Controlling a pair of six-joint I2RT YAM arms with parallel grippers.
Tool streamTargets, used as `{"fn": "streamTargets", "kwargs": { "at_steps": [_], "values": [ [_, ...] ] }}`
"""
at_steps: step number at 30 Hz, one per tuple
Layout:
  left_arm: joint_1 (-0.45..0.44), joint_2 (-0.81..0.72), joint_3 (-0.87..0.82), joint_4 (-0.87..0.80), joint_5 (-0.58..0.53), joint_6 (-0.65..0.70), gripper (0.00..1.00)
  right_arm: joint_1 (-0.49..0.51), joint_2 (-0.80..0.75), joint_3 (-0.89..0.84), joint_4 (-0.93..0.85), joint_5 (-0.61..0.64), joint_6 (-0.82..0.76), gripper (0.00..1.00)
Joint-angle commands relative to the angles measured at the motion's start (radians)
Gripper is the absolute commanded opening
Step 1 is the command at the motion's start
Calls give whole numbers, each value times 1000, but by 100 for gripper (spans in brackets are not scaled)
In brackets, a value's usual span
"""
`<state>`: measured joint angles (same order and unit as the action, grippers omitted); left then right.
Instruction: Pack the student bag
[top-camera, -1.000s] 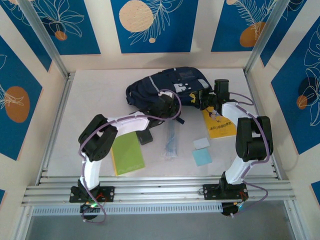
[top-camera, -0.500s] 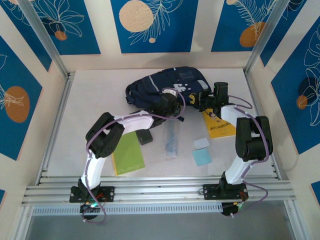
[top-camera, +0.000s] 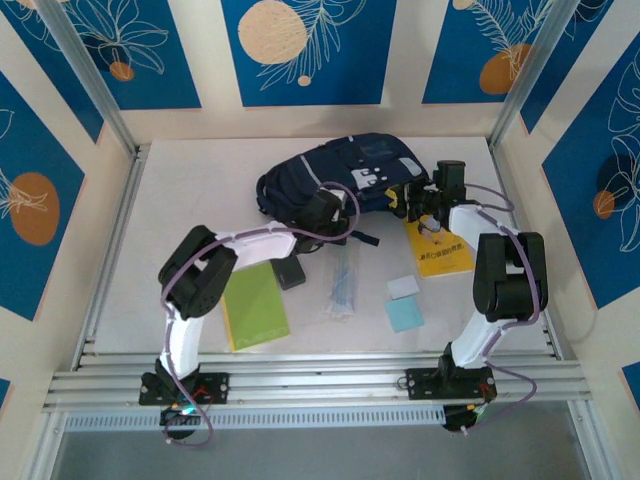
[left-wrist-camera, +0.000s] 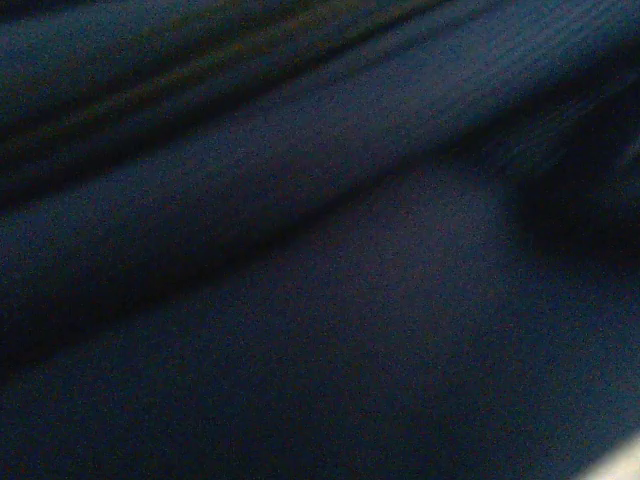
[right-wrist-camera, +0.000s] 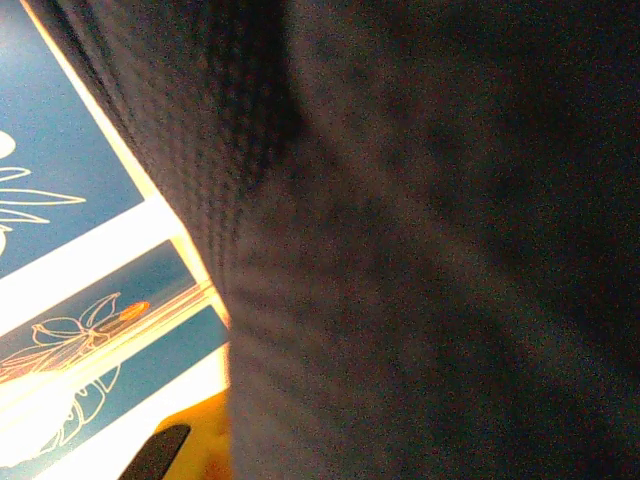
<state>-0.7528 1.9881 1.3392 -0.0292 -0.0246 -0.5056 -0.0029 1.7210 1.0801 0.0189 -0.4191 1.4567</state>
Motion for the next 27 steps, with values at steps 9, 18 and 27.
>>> {"fn": "streamTargets", "kwargs": {
  "at_steps": [9,18,27],
  "values": [
    [175,-144,-33,-454,111,85,0,-88,46,189,-131,0,-316,0],
    [95,-132,201,-468,415,-40,0,-17,111,393,-492,-65,-562,73],
    [25,-42,310,-317,499,-209,0,60,-206,-24,-306,-93,-391,99]
  ]
}}
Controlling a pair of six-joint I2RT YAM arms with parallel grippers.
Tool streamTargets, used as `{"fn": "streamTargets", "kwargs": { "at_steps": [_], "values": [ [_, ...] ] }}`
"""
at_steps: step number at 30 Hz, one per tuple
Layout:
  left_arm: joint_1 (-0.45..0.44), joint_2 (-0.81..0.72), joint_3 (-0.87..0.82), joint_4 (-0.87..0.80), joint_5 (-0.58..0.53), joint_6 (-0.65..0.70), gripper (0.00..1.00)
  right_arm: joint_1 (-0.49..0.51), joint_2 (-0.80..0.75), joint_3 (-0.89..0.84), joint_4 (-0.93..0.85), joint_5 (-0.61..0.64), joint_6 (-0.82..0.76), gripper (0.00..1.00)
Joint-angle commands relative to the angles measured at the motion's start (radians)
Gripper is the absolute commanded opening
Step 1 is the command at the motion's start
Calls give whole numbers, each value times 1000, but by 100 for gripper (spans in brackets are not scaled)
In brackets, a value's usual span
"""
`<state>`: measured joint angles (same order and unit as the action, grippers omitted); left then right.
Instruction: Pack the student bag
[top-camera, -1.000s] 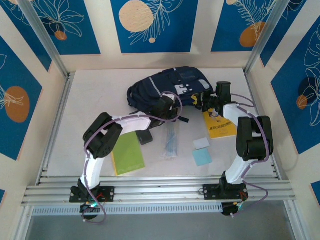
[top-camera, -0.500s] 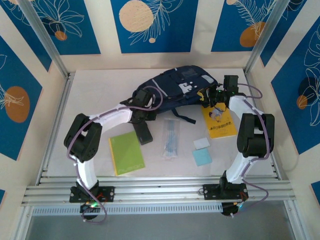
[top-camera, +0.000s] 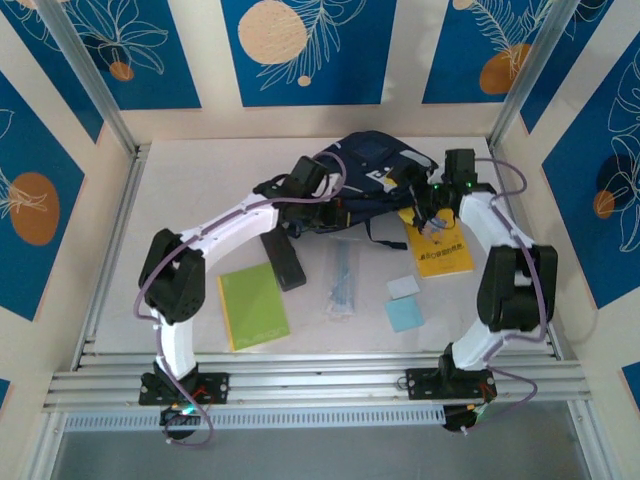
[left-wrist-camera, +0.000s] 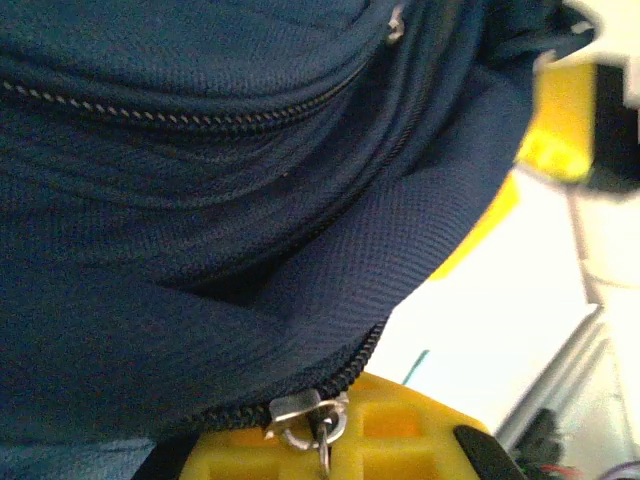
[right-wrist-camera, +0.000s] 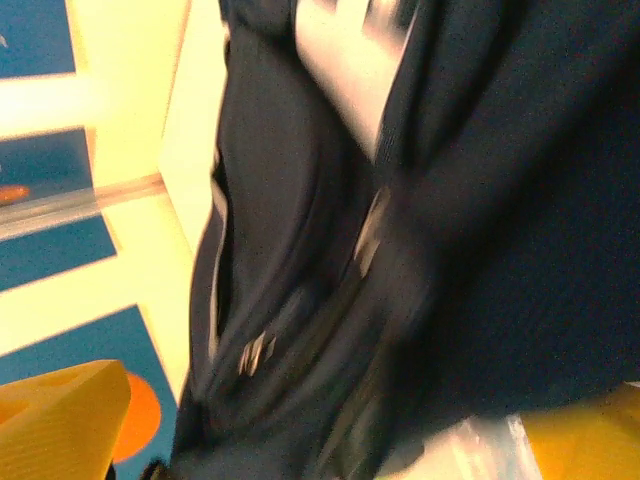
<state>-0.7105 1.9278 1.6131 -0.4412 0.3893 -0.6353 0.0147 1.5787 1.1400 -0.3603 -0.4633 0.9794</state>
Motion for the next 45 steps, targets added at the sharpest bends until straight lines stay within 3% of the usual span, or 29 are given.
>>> {"fn": "streamTargets", "kwargs": {
  "at_steps": [1,5,7,8,12,16,22,30,33,36,44,45],
  "values": [
    [-22,22,36,106,92,-88,0,57,-73,-112,111,-46,117,99],
    [-44,15,31,100,119,-98,0,121,-41,-181,294,4,223,99],
    [-50,-5,6,93,121,-100,0,143,7,-188,378,0,282,92],
    [-49,-12,-7,87,122,-98,0,150,30,-189,411,-8,299,83],
    [-47,-32,-9,-68,88,-13,0,163,57,-192,420,50,282,0],
    [-15,-7,68,-385,27,153,0,154,32,-164,299,144,135,0],
    [98,37,176,-665,-85,319,0,197,10,-126,145,191,-150,0],
    [305,99,220,-666,-260,364,0,143,9,-94,40,116,-393,0],
    [313,86,200,-627,-228,350,0,108,51,-29,17,74,-496,0],
    [284,13,127,-538,-104,309,0,63,126,78,-32,25,-558,0],
    [113,-152,43,-390,103,179,0,-15,318,343,-33,-75,-437,0],
    [94,-156,39,-358,127,156,0,-15,340,369,-39,-63,-407,5]
  ]
}}
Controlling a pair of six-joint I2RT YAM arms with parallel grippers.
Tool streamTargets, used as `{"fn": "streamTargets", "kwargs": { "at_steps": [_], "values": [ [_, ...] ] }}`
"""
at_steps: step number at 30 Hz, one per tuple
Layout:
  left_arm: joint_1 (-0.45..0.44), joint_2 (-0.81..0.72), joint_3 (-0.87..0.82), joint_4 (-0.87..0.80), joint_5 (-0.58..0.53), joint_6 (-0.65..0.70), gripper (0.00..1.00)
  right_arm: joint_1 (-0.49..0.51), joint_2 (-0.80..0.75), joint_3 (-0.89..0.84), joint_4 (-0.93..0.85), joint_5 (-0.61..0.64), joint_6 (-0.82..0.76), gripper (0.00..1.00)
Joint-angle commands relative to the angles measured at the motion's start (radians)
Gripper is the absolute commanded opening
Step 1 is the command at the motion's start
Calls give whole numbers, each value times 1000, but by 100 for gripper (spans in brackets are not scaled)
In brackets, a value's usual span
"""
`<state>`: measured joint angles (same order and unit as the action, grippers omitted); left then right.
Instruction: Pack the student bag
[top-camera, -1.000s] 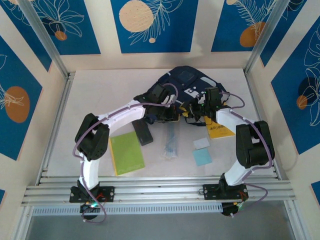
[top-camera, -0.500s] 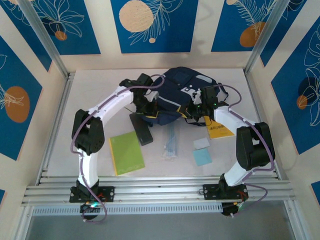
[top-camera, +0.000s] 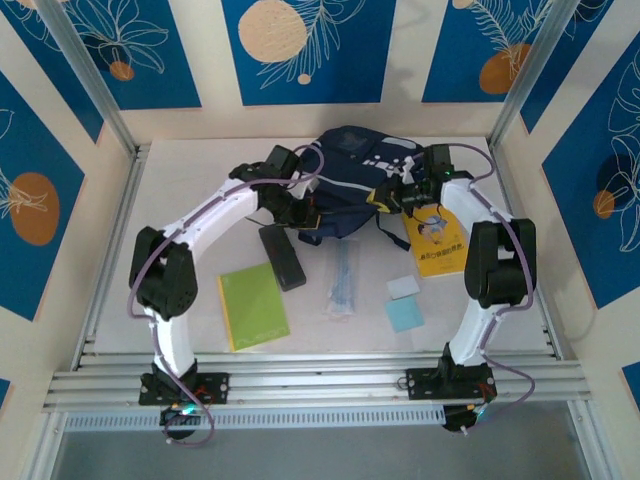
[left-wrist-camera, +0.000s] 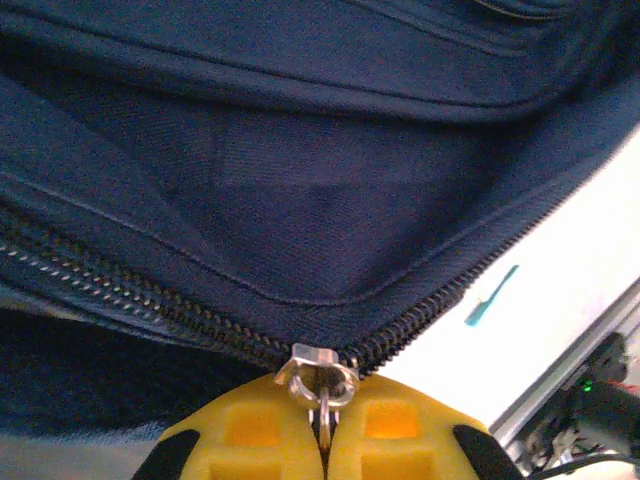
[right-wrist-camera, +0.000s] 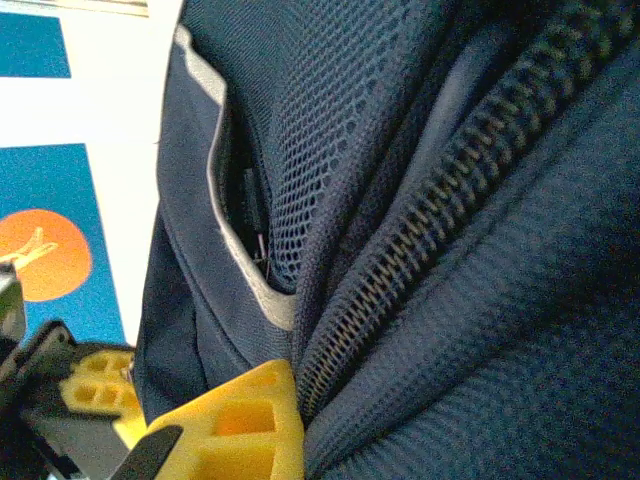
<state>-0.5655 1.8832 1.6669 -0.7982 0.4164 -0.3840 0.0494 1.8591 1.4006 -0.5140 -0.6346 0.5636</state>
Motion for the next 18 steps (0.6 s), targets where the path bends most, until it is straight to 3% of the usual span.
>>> {"fn": "streamTargets", "kwargs": {
  "at_steps": [1,5,9,15,18],
  "values": [
    [-67,-110,-18,38,123,-122,0,-49,78,129,113,113,39,12],
    [-119,-33,45,113,167,-174,0,-58,81,116,130,127,166,51],
    [-171,83,186,142,200,-208,0,-69,-29,-12,107,155,242,73],
    [-223,189,289,285,230,-323,0,-101,-307,-290,51,226,278,99],
    [-227,214,288,375,226,-385,0,-118,-442,-396,27,243,300,99]
  ]
}}
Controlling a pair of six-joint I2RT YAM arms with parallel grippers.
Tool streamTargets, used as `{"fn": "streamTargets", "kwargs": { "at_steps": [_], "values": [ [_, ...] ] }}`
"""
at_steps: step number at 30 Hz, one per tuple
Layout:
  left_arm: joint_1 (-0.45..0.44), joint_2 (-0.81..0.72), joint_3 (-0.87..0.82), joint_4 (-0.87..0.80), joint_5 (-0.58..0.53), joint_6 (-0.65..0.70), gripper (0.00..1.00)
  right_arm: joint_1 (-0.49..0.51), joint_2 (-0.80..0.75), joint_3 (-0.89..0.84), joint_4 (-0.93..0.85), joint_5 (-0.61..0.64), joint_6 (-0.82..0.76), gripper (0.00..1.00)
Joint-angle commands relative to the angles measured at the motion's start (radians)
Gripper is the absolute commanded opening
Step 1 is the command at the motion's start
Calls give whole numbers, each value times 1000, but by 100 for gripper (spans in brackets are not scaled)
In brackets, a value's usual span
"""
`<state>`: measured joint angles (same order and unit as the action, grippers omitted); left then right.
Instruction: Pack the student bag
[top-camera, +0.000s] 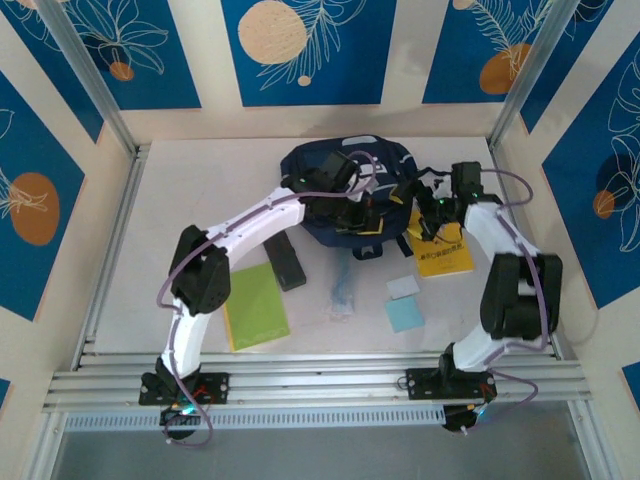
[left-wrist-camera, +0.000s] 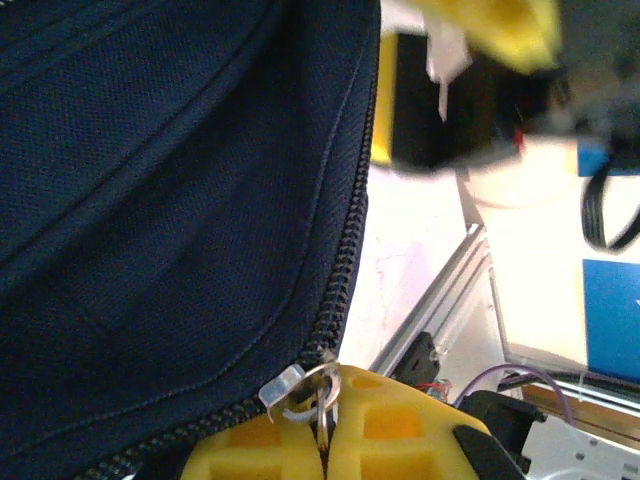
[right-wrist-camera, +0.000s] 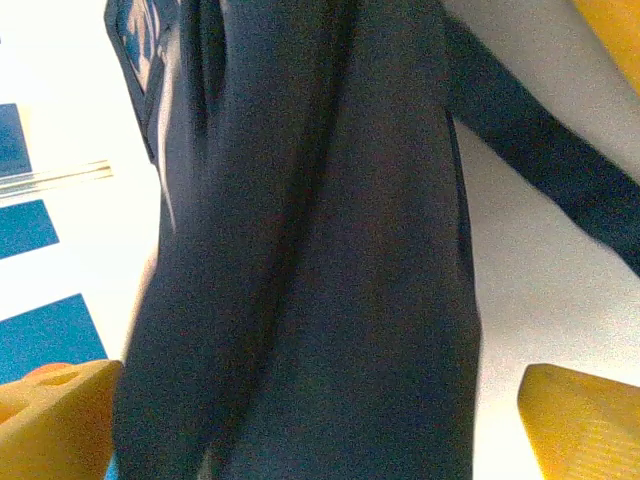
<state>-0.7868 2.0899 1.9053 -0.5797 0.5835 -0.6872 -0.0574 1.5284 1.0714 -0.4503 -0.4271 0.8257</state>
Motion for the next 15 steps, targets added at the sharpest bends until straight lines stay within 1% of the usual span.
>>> {"fn": "streamTargets", "kwargs": {
  "at_steps": [1,3,5,8,10,12,13,14,15],
  "values": [
    [-6,14,49,178,54,-95,0,-16,-151,-99,-31,32,57,100],
    [-6,22,46,212,48,-118,0,-15,-212,-158,14,12,112,99],
    [-6,21,34,251,60,-144,0,-2,-239,-208,90,-1,182,100],
    [-11,7,20,258,63,-148,0,36,-218,-260,229,23,268,100],
    [-16,-10,6,241,57,-135,0,67,-180,-269,317,46,323,100],
    [-19,-32,-30,239,52,-133,0,102,-138,-266,401,64,370,98],
    [-20,-44,-52,239,49,-133,0,123,-118,-261,434,83,389,95],
    [-19,-51,-71,237,47,-135,0,142,-103,-259,456,99,397,88],
    [-20,-61,-92,235,46,-135,0,158,-91,-254,472,119,400,75]
  ]
}}
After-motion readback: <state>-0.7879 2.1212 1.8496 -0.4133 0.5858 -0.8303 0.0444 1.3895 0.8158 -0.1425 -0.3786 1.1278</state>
